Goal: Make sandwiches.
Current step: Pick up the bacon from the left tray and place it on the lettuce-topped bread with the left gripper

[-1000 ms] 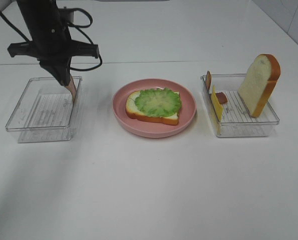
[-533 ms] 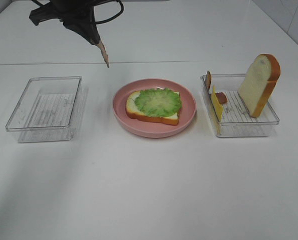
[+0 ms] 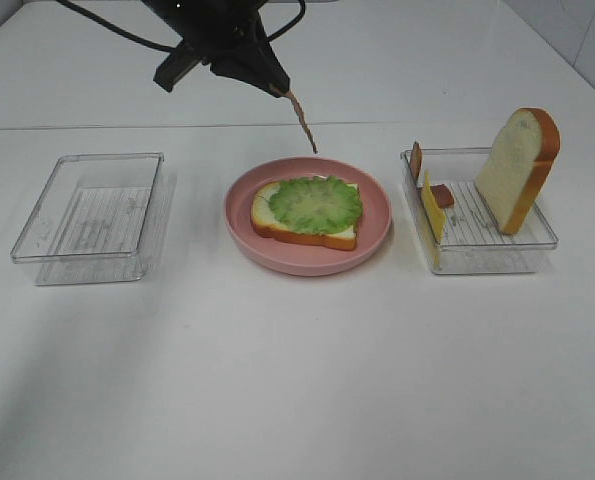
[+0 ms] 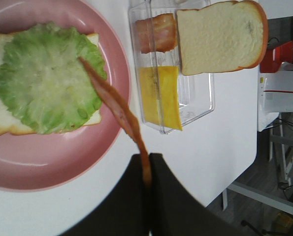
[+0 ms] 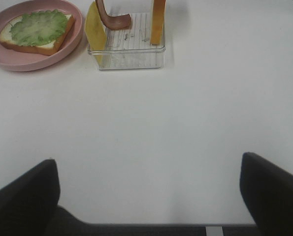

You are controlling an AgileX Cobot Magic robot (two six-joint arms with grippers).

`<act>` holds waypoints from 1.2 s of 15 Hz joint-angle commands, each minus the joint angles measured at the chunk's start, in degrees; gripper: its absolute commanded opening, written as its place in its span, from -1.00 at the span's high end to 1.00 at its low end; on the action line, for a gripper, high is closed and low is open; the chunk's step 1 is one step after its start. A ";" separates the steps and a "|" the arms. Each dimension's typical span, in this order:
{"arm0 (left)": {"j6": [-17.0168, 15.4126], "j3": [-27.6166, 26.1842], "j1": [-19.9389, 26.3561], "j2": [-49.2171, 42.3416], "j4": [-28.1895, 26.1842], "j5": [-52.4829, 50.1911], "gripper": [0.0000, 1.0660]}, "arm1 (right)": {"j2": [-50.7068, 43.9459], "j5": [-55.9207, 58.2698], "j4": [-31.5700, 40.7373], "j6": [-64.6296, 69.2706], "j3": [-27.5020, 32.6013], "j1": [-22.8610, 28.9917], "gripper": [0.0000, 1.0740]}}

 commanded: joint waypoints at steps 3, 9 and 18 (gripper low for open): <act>3.27 -0.11 -3.04 4.64 -7.33 -4.87 1.00 | -1.66 -0.29 0.00 -0.11 0.06 -0.17 -0.80; 7.73 -0.11 -4.18 10.83 -16.67 -9.91 1.00 | -1.66 -0.29 0.00 -0.11 0.06 -0.17 -0.80; 12.38 -0.11 -4.18 13.41 -23.55 -9.63 1.00 | -1.66 -0.29 0.00 -0.11 0.06 -0.17 -0.80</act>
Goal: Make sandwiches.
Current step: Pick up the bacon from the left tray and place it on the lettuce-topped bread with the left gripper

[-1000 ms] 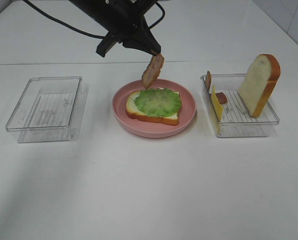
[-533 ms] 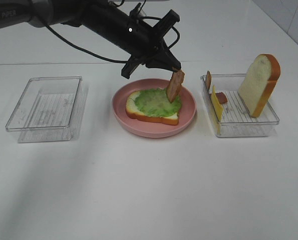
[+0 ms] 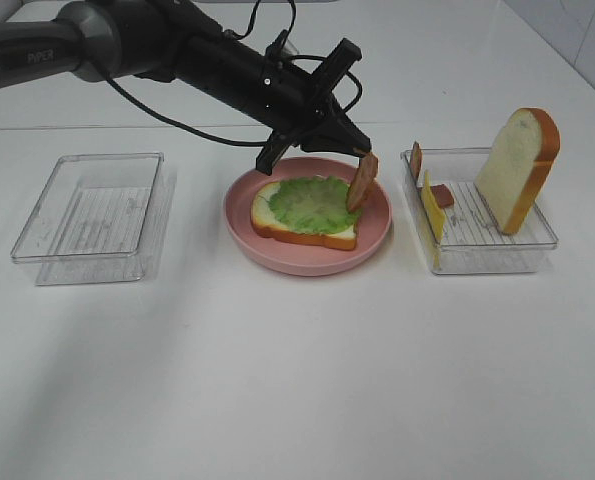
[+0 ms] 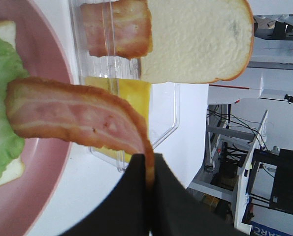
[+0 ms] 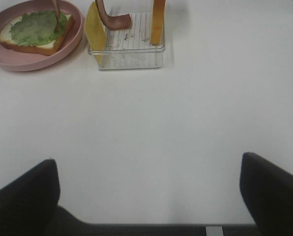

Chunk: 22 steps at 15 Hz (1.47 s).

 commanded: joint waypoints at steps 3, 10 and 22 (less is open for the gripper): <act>3.61 -0.11 0.34 0.00 -5.21 0.29 1.00 | -1.66 -0.29 0.00 -0.11 0.06 -0.17 -0.80; -5.16 -0.11 3.09 -0.06 12.61 8.19 1.00 | -1.66 -0.29 0.00 -0.11 0.06 -0.17 -0.80; -7.28 -0.11 3.09 -0.11 25.15 7.62 -0.65 | -1.66 -0.29 0.00 -0.11 0.06 -0.17 -0.80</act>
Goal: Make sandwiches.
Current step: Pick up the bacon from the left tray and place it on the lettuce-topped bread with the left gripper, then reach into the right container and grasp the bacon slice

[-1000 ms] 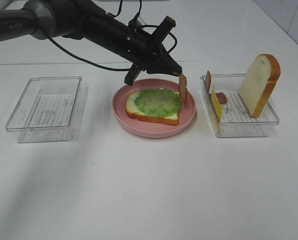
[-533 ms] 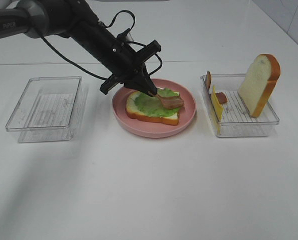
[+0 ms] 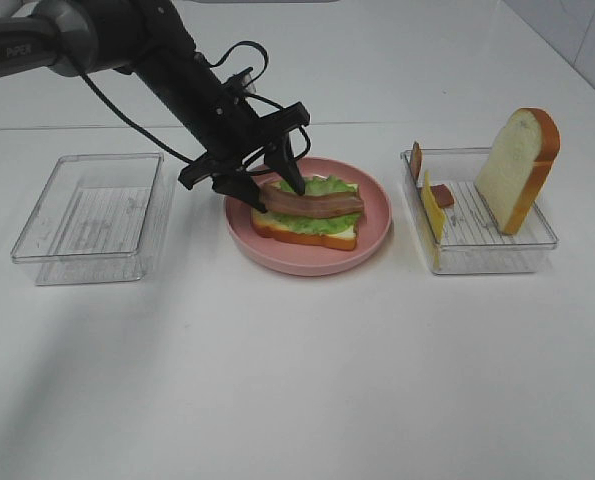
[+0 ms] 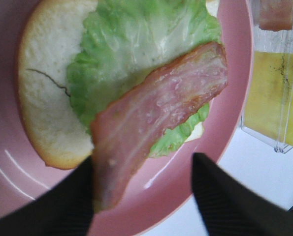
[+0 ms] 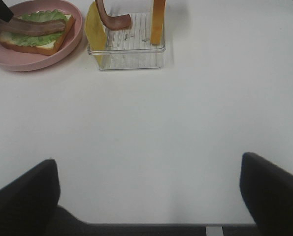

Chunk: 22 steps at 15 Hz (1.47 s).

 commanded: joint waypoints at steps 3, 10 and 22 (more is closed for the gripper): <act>-0.29 -0.34 0.00 -0.46 0.52 1.09 -0.92 | -1.66 -0.29 0.00 -0.11 0.06 -0.17 -0.80; -2.64 -11.86 -0.11 -7.28 15.07 11.12 -0.92 | -1.66 -0.29 0.00 -0.11 0.06 -0.17 -0.80; -2.29 25.95 2.69 -43.14 37.36 11.00 -0.92 | -1.60 -0.29 0.00 -0.11 0.06 -0.17 -0.80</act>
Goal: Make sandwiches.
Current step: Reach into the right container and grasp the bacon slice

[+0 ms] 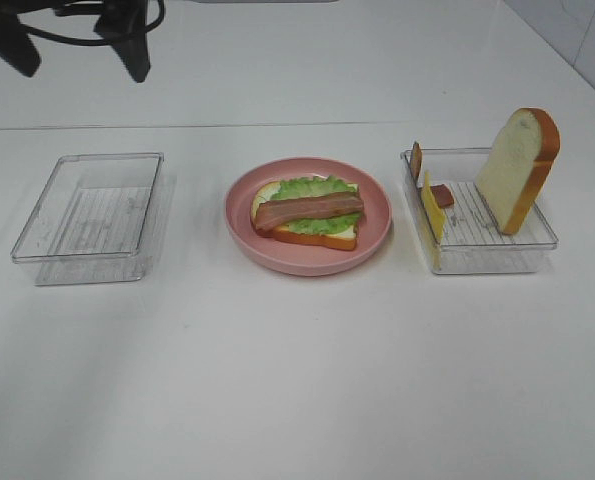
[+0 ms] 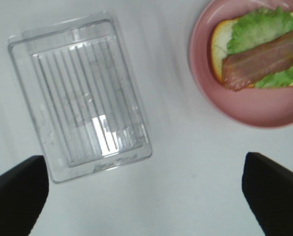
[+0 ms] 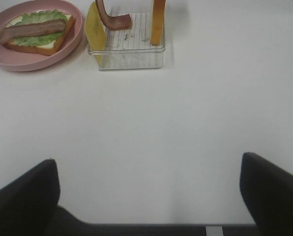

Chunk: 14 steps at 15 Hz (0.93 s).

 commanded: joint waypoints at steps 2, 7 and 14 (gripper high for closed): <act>-0.11 14.78 0.06 -13.18 3.78 5.61 -0.92 | -1.60 -0.29 0.00 -0.11 0.06 -0.17 -0.80; -0.46 32.77 5.27 -28.07 6.76 3.95 -0.92 | -1.60 -0.29 0.00 -0.11 0.06 -0.17 -0.80; 1.38 56.95 20.05 -55.23 3.27 -1.26 -0.92 | -1.60 -0.29 0.00 -0.11 0.06 -0.17 -0.80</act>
